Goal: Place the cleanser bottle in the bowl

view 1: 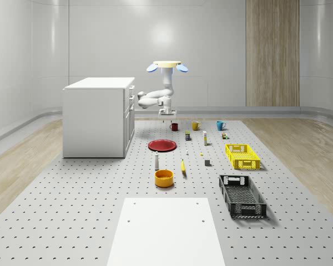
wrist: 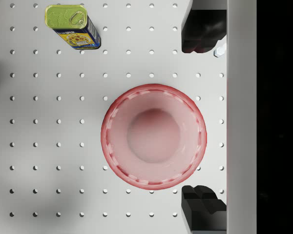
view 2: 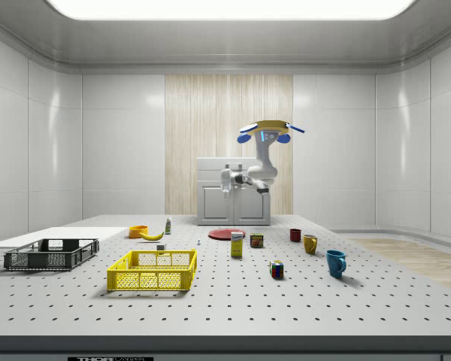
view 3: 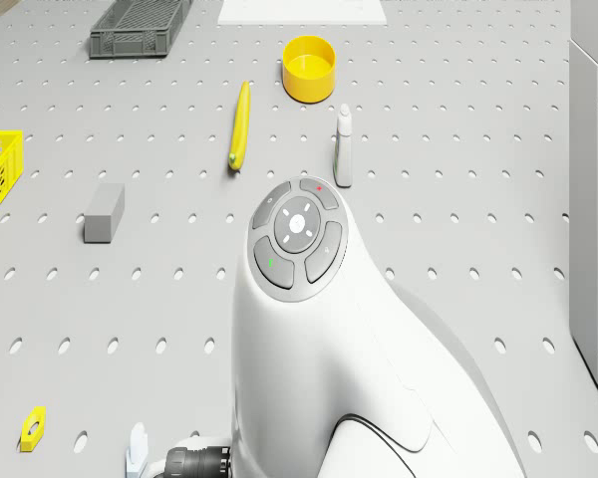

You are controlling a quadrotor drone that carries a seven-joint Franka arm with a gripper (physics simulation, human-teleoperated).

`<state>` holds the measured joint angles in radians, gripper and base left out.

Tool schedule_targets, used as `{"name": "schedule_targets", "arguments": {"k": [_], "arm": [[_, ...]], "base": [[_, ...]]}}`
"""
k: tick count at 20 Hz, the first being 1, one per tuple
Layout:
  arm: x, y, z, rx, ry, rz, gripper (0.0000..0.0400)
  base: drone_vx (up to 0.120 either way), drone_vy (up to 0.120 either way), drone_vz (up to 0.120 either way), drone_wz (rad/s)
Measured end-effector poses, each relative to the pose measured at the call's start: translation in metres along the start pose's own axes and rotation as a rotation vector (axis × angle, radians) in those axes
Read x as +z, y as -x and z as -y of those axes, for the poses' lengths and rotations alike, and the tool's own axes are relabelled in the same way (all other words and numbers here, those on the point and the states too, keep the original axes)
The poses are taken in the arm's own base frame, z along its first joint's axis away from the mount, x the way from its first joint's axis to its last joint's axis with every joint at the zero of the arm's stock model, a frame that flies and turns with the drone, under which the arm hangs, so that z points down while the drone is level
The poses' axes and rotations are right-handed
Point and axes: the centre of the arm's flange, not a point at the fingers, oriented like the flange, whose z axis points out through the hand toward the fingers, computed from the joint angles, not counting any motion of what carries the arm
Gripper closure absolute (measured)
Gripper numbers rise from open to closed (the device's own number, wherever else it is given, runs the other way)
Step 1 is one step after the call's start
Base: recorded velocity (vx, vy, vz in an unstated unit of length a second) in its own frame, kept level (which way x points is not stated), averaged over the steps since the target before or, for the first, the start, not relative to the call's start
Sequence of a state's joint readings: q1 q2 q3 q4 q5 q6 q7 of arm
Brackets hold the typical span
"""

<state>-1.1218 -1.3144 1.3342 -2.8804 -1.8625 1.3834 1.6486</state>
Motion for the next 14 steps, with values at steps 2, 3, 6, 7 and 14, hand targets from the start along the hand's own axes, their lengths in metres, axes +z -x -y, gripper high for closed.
{"name": "schedule_targets", "arguments": {"k": [2, 3, 6, 7, 14], "arm": [[0.0, 0.0, 0.0, 0.0, 0.0, 0.0, 0.0], [0.0, 0.0, 0.0, 0.0, 0.0, 0.0, 0.0], [0.0, 0.0, 0.0, 0.0, 0.0, 0.0, 0.0], [0.0, 0.0, 0.0, 0.0, 0.0, 0.0, 0.0], [0.0, 0.0, 0.0, 0.0, 0.0, 0.0, 0.0]], "base": [[0.12, 0.0, 0.0, 0.0], [0.12, -0.12, 0.0, 0.0], [0.12, -0.053, 0.0, 0.0], [0.12, 0.0, 0.0, 0.0], [0.12, 0.034, 0.0, 0.0]]}}
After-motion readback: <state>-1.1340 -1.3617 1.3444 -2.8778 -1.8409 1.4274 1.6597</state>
